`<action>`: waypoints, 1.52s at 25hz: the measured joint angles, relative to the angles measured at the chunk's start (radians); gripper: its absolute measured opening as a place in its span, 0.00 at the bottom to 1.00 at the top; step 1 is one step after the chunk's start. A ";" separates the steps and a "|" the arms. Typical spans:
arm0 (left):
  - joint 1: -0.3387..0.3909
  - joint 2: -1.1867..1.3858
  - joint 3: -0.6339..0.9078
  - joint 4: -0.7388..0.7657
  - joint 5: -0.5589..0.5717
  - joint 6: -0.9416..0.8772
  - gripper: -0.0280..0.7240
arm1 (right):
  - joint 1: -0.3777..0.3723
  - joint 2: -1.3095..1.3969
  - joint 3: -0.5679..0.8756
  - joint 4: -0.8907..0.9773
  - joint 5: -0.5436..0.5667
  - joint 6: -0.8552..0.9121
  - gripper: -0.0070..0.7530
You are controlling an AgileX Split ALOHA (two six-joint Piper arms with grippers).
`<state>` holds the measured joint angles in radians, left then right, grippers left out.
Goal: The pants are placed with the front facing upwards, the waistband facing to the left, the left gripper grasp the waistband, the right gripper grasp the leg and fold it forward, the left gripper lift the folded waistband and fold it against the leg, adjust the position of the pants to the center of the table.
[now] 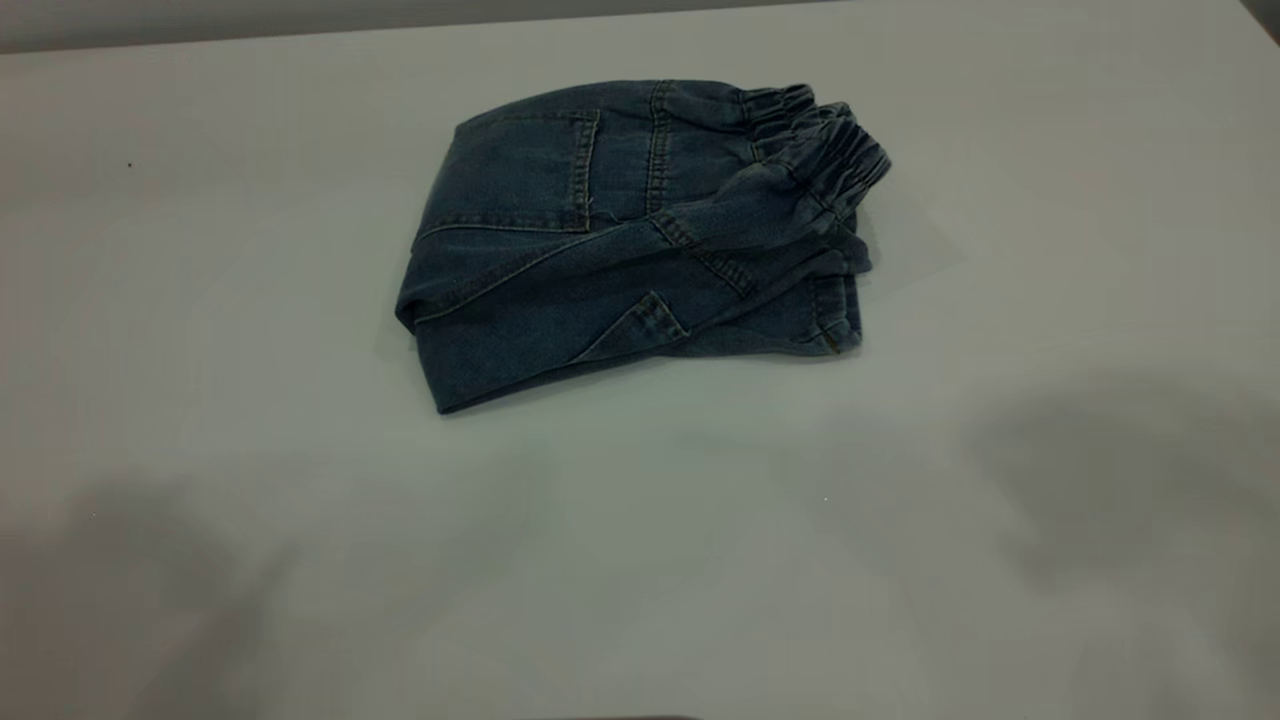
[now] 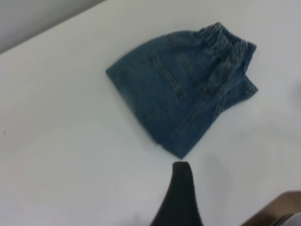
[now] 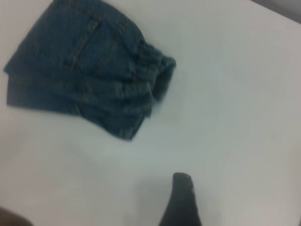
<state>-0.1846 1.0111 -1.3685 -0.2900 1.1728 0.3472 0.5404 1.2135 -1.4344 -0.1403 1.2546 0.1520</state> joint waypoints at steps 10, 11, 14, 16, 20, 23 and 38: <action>0.000 -0.294 0.386 0.011 0.000 -0.095 0.81 | 0.000 -0.577 0.460 -0.015 0.007 0.049 0.66; 0.000 -0.322 0.429 0.015 0.000 -0.107 0.81 | 0.000 -0.631 0.503 -0.023 0.010 0.060 0.66; 0.000 -0.399 0.548 0.050 -0.002 -0.141 0.81 | 0.000 -0.765 0.618 -0.039 0.013 0.101 0.66; 0.000 -0.449 0.624 0.079 -0.004 -0.165 0.81 | 0.000 -0.840 0.697 -0.052 0.014 0.111 0.66; 0.000 -0.526 0.774 0.111 -0.004 -0.197 0.81 | 0.000 -0.945 0.832 -0.090 0.014 0.115 0.66; 0.000 -0.579 0.841 0.112 -0.005 -0.201 0.81 | 0.000 -0.992 0.906 -0.136 0.014 0.116 0.66; 0.000 -0.648 0.876 0.134 -0.059 -0.198 0.81 | 0.000 -1.034 0.959 -0.020 -0.104 0.162 0.66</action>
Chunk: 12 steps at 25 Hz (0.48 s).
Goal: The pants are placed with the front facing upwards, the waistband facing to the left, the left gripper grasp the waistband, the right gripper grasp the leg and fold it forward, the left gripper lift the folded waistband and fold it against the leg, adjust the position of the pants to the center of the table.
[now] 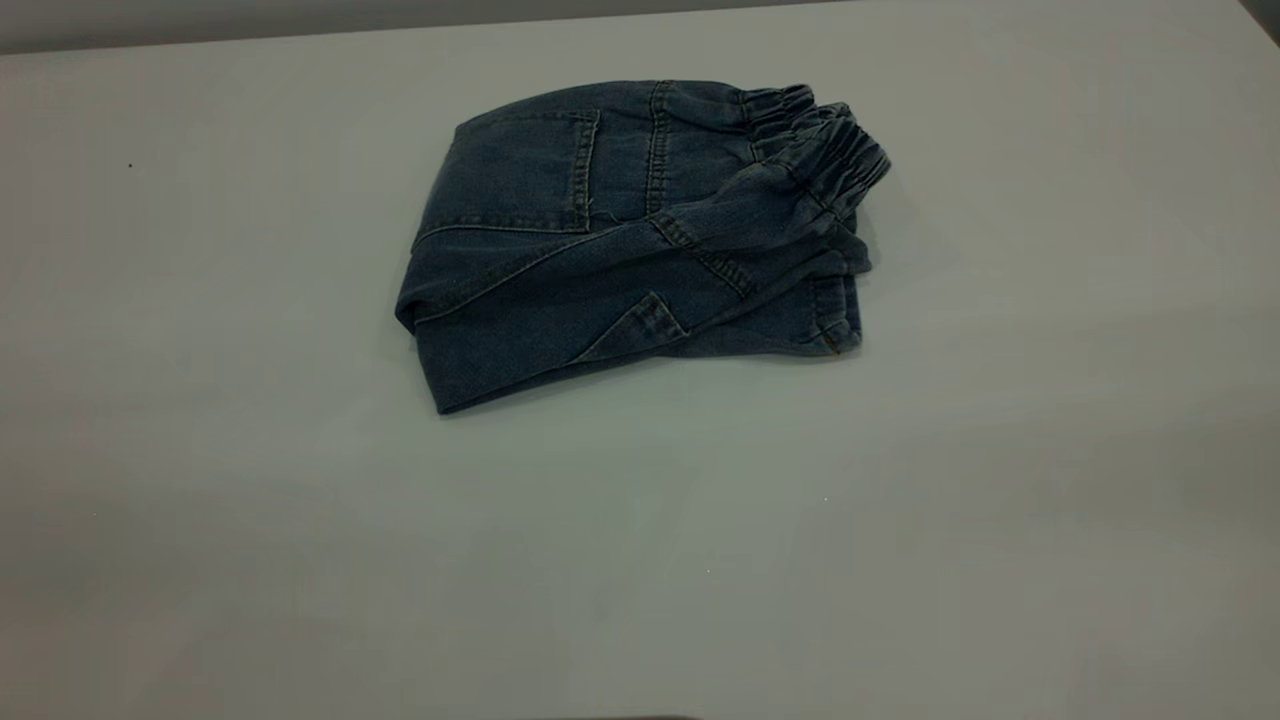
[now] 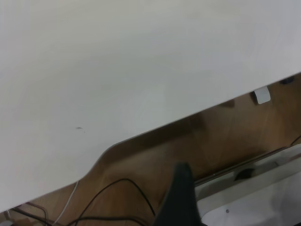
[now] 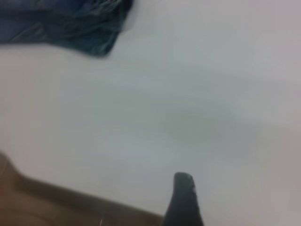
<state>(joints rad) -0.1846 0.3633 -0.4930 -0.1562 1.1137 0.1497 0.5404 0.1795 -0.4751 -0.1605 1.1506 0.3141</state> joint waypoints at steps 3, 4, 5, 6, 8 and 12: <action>0.000 0.000 0.000 0.000 0.000 0.000 0.81 | 0.000 0.000 0.000 0.043 -0.010 -0.061 0.66; 0.000 0.000 0.000 0.000 0.000 0.000 0.81 | 0.000 0.000 0.000 0.047 -0.010 -0.070 0.66; 0.000 0.000 0.000 0.000 0.000 0.000 0.81 | 0.000 0.000 0.000 0.049 -0.011 -0.075 0.66; 0.000 0.000 0.000 0.000 0.000 0.000 0.81 | 0.000 0.000 0.000 0.049 -0.012 -0.078 0.66; 0.000 0.000 0.000 0.000 0.000 0.000 0.81 | 0.000 0.000 0.000 0.050 -0.014 -0.080 0.66; 0.000 0.000 0.000 0.000 0.000 0.000 0.81 | 0.000 0.000 0.000 0.050 -0.015 -0.081 0.66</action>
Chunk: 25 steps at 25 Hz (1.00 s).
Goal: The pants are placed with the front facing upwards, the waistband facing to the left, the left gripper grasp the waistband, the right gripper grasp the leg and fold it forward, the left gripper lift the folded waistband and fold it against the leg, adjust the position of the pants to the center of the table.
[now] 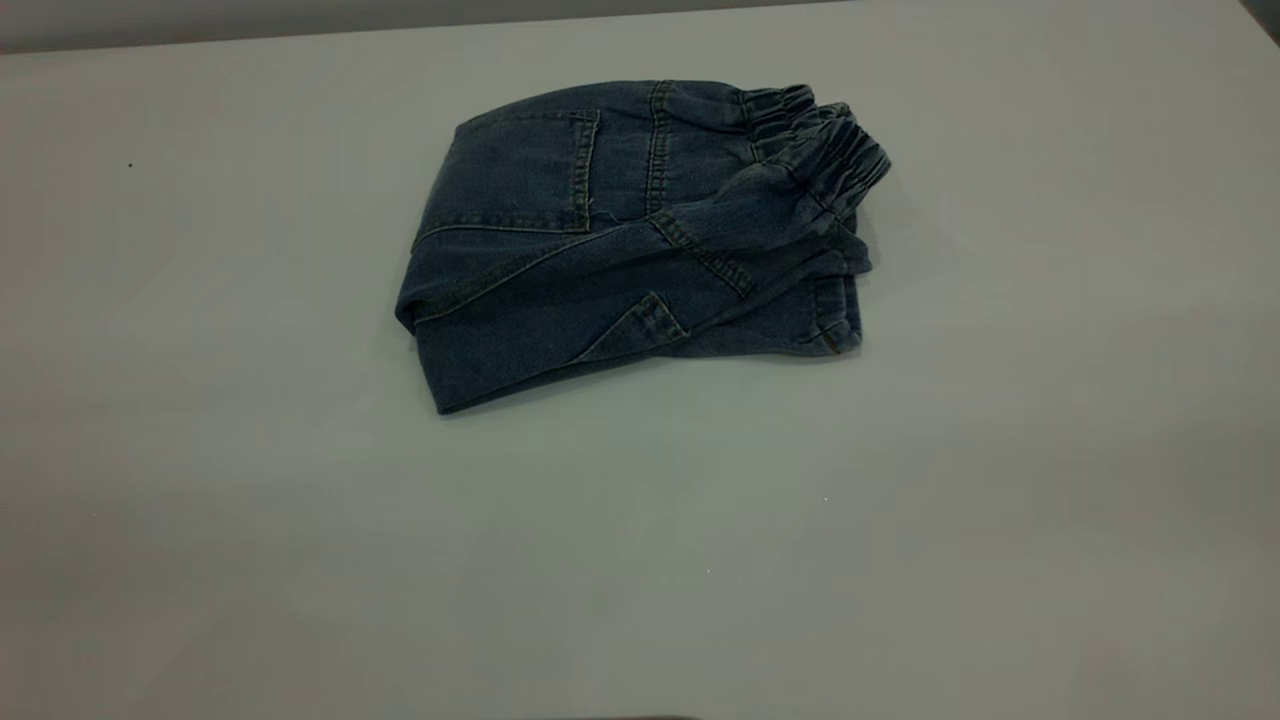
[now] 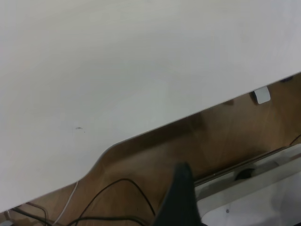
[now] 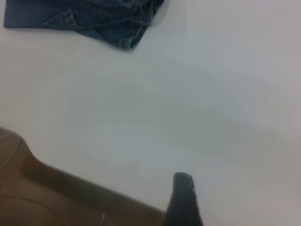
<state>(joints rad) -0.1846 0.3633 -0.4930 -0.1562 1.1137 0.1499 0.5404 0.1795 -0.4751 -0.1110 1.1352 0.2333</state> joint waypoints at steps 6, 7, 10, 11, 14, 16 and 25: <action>0.001 0.000 0.000 0.000 0.000 0.001 0.81 | 0.000 0.000 0.000 0.000 0.000 0.000 0.66; 0.010 -0.001 0.000 0.000 0.000 0.001 0.81 | -0.007 0.000 0.000 0.001 0.000 0.000 0.66; 0.083 -0.013 0.000 0.000 0.000 0.001 0.81 | -0.106 -0.001 0.000 0.011 -0.001 -0.002 0.66; 0.113 -0.026 0.000 0.000 0.000 0.001 0.81 | -0.142 -0.004 0.000 0.013 -0.001 -0.002 0.66; 0.187 -0.086 0.000 0.000 0.000 0.001 0.81 | -0.263 -0.042 0.000 0.015 -0.001 -0.002 0.66; 0.228 -0.140 0.000 0.000 0.000 0.001 0.81 | -0.327 -0.089 0.000 0.016 -0.001 -0.002 0.66; 0.266 -0.305 0.000 0.000 0.009 0.002 0.81 | -0.464 -0.190 0.000 0.018 0.001 -0.004 0.66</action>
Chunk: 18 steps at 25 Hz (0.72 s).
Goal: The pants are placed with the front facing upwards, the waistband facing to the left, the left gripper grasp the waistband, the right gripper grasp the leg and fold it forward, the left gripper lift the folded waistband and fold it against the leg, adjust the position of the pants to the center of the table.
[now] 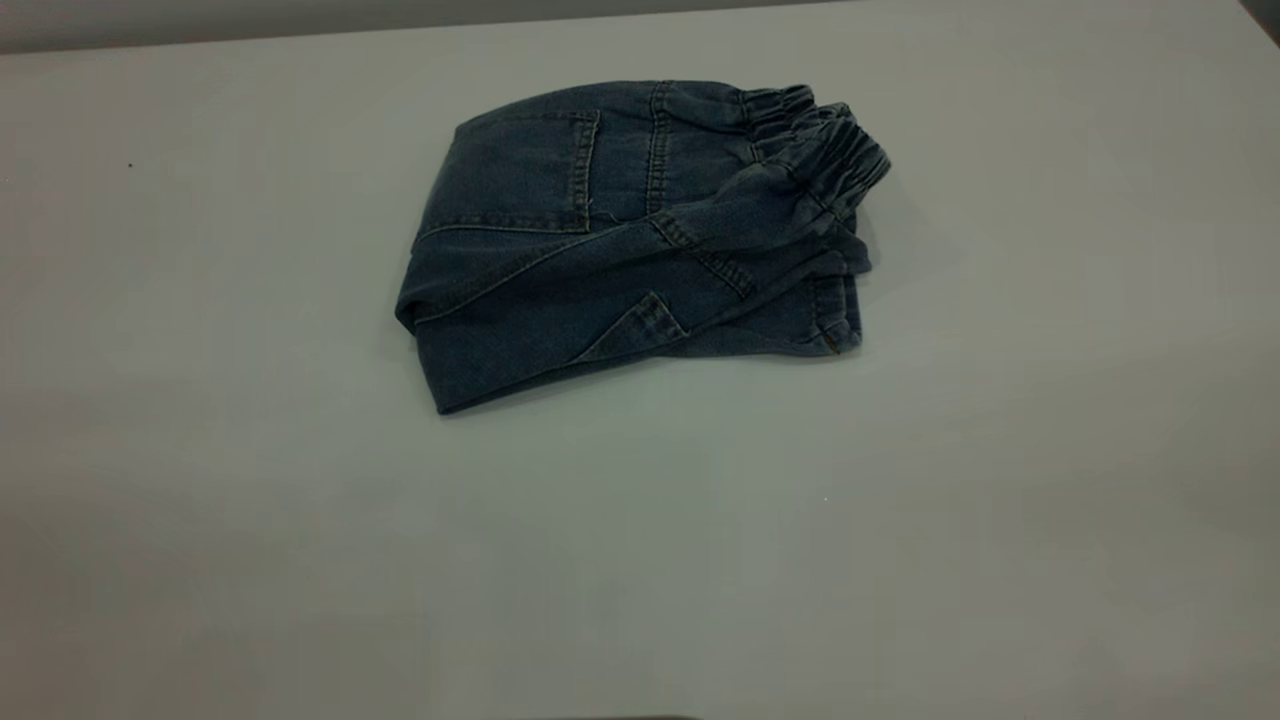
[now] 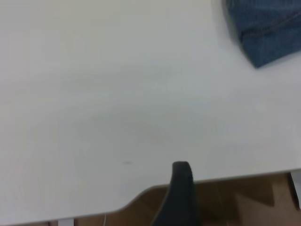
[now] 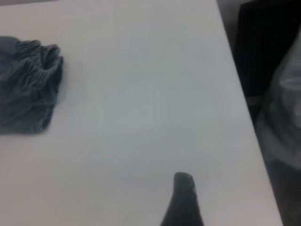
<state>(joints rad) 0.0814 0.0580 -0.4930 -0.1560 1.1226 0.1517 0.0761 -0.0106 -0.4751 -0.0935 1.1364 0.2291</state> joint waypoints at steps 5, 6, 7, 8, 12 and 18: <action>0.000 -0.063 0.000 0.000 0.005 0.000 0.81 | -0.053 0.000 0.000 0.000 0.000 -0.002 0.66; 0.000 -0.071 0.000 0.000 0.007 0.000 0.81 | -0.054 0.000 0.000 0.000 0.000 -0.002 0.66; -0.001 -0.076 0.000 -0.001 0.007 0.000 0.81 | -0.054 0.000 0.000 0.000 0.000 -0.002 0.66; -0.001 -0.076 0.000 -0.001 0.007 0.000 0.81 | -0.054 0.000 0.000 0.000 0.000 -0.002 0.66; -0.044 -0.076 0.000 -0.001 0.007 0.000 0.81 | -0.054 0.000 0.000 0.001 0.001 -0.003 0.66; -0.079 -0.076 0.000 -0.001 0.007 0.000 0.81 | -0.054 0.000 0.000 0.002 0.001 -0.003 0.66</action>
<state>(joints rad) 0.0020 -0.0176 -0.4930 -0.1568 1.1294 0.1517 0.0222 -0.0106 -0.4751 -0.0920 1.1372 0.2262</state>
